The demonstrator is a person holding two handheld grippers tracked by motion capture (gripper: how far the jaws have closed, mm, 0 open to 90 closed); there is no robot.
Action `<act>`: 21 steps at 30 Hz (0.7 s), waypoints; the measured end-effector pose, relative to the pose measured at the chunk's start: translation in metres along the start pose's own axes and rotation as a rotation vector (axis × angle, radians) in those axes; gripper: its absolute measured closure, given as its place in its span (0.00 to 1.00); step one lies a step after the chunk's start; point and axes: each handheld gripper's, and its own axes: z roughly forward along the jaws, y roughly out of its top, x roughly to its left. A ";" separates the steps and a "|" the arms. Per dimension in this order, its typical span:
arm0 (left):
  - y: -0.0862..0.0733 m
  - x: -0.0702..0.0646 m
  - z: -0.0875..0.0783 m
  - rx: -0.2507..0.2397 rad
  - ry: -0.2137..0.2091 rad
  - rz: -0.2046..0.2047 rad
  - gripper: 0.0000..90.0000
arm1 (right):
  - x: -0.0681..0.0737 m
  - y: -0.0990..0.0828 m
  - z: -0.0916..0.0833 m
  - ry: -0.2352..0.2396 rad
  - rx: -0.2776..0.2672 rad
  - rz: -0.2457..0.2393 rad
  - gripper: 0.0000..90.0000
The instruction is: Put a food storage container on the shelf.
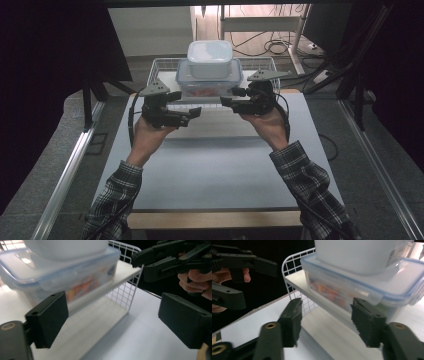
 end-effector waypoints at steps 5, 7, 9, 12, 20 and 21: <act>-0.017 -0.011 0.001 0.025 0.010 0.027 0.05 | 0.005 -0.012 -0.002 0.032 0.016 -0.009 0.34; -0.022 -0.014 0.001 0.034 0.015 0.039 0.04 | 0.008 -0.018 -0.003 0.035 0.019 -0.014 0.32; -0.029 -0.018 0.001 0.037 0.010 0.045 0.04 | 0.011 -0.024 -0.004 0.046 0.028 -0.020 0.29; -0.038 -0.024 0.001 0.046 0.009 0.060 0.03 | 0.015 -0.032 -0.006 0.049 0.034 -0.026 0.25; -0.061 -0.032 -0.001 0.061 0.025 0.088 0.02 | 0.022 -0.055 -0.010 0.059 0.061 -0.033 0.17; -0.065 -0.032 -0.001 0.065 0.030 0.094 0.02 | 0.023 -0.057 -0.011 0.059 0.063 -0.033 0.16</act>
